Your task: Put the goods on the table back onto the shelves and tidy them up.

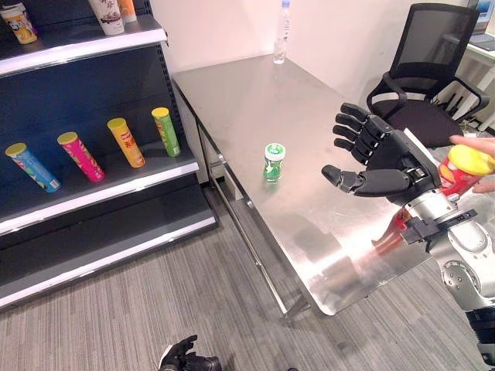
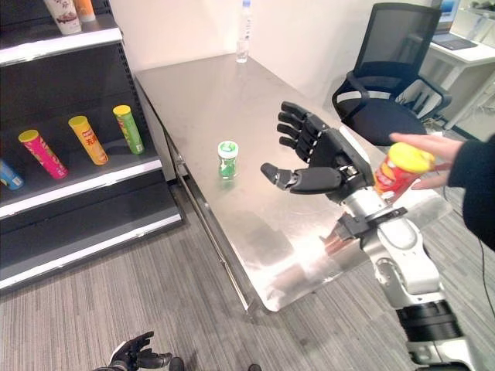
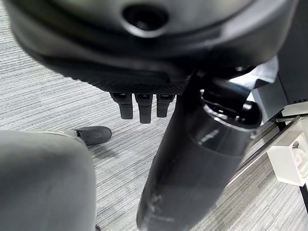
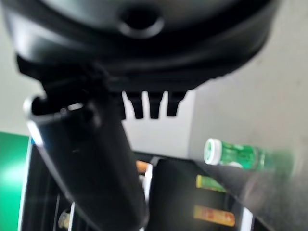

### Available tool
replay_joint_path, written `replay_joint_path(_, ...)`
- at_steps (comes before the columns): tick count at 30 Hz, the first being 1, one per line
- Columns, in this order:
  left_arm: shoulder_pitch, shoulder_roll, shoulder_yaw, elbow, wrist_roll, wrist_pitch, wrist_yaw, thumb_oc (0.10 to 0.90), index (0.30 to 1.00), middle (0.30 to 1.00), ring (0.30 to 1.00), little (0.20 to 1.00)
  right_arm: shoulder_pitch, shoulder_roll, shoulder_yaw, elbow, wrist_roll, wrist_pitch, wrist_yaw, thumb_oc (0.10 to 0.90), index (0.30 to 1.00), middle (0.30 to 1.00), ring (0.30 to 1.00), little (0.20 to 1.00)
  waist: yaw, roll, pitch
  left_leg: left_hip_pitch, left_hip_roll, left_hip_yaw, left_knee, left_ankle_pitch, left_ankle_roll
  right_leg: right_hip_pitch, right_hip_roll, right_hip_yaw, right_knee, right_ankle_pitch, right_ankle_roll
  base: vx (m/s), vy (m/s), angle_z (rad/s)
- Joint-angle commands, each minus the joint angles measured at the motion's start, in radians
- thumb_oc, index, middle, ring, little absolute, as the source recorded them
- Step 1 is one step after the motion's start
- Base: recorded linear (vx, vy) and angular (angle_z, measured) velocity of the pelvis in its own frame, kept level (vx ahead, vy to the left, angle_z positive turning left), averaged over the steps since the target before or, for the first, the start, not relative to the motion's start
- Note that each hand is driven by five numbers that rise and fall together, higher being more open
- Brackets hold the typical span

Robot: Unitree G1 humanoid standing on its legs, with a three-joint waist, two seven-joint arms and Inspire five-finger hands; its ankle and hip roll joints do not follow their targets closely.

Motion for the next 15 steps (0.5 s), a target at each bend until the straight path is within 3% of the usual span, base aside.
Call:
replay_joint_path(1,-0.07,0.024,-0.02,0.004,0.028,-0.051,-0.006,0.8,0.9,0.9,0.9,0.9,-0.074,0.002,-0.115,-0.13,-0.028,-0.116,-0.048,0.8,0.9,0.9,0.9,0.9,0.033,-0.046,-0.044,0.06,-0.009,0.065,0.003,-0.103,-0.052,0.015,-0.021,-0.046,0.006,-0.046,0.064,0.0,0.0,0.0)
replay_joint_path(9,-0.082,0.025,-0.016,0.0,0.033,-0.054,0.002,0.8,0.9,0.9,0.9,0.9,-0.091,0.001,-0.18,-0.189,-0.123,-0.158,-0.12,0.8,0.9,0.9,0.9,0.9,0.025,-0.055,-0.046,0.058,-0.011,0.064,0.003,-0.106,-0.047,0.011,-0.023,-0.041,0.006,-0.044,0.068,0.0,0.018,0.0)
replay_joint_path(13,-0.084,0.031,-0.014,0.006,0.039,-0.052,0.001,0.8,0.9,0.9,0.9,0.9,-0.095,-0.005,-0.229,-0.214,-0.169,-0.179,-0.161,0.8,0.9,0.9,0.9,0.9,0.02,-0.068,-0.051,0.054,-0.013,0.068,0.003,-0.108,-0.042,0.001,-0.024,-0.031,0.006,-0.036,0.072,-0.04,0.055,-0.01)
replay_joint_path(15,-0.091,0.044,-0.01,0.008,0.047,-0.048,0.009,0.8,0.9,0.9,0.9,0.9,-0.104,-0.01,-0.284,-0.201,-0.2,-0.207,-0.231,0.8,0.9,0.9,0.9,0.9,0.008,-0.087,-0.051,0.046,-0.012,0.081,0.003,-0.112,-0.035,-0.024,-0.023,-0.005,0.007,-0.02,0.08,-0.11,0.071,-0.04)
